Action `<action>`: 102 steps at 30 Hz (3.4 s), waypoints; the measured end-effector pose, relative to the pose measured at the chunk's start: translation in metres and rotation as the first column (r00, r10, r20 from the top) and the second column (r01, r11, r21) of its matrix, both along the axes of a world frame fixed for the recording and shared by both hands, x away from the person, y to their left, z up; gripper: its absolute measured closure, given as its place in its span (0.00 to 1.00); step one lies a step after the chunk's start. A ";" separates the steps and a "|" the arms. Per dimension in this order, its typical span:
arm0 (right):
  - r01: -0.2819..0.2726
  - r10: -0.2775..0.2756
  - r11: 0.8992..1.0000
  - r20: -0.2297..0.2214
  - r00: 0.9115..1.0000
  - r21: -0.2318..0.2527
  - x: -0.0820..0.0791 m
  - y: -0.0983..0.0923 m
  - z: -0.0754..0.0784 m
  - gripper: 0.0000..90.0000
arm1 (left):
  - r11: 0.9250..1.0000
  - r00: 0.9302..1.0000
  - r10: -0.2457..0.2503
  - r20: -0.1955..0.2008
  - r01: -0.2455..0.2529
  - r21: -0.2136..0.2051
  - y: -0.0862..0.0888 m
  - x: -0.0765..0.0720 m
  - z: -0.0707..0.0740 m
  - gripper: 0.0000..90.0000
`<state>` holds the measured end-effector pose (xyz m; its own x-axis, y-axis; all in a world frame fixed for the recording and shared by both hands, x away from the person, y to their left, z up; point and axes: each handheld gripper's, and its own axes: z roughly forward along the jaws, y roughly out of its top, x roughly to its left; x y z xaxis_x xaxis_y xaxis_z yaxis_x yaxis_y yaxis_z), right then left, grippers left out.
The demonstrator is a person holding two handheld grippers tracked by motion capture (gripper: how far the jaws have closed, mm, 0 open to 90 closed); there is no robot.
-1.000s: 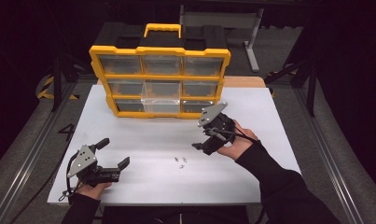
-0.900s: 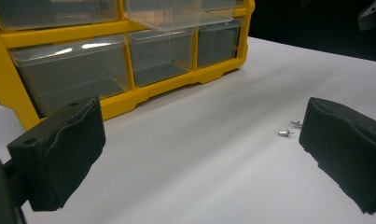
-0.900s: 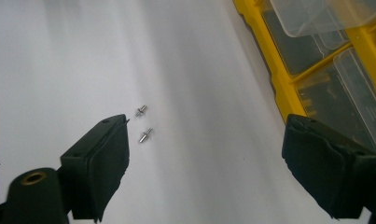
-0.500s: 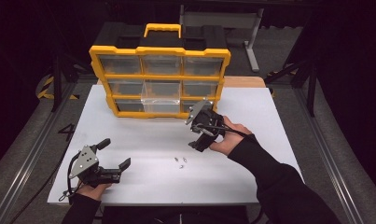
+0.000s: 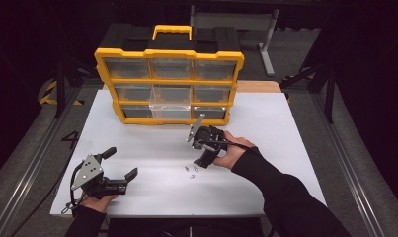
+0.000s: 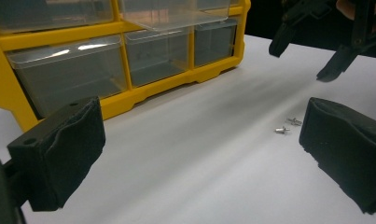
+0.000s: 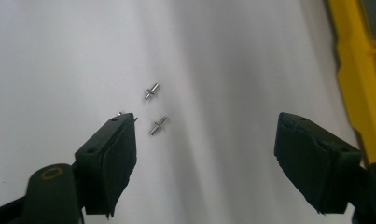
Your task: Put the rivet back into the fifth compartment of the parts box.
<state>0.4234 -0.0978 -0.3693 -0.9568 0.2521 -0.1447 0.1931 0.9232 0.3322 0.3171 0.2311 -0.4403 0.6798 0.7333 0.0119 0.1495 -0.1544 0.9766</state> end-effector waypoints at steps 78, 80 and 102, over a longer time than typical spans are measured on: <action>-0.056 0.056 0.998 -0.067 0.996 -0.007 0.003 0.011 0.032 0.91 | 1.000 0.999 -0.024 -0.021 0.024 0.012 -0.003 0.002 -0.002 0.02; -0.054 0.054 0.999 -0.062 0.997 0.002 0.003 0.011 0.037 0.91 | 1.000 0.999 -0.024 -0.022 0.025 0.013 -0.003 0.002 -0.002 0.02; -0.050 0.049 0.998 0.005 0.999 0.046 0.018 0.009 0.091 0.91 | 1.000 0.999 -0.028 -0.029 0.028 0.013 -0.003 0.002 -0.002 0.02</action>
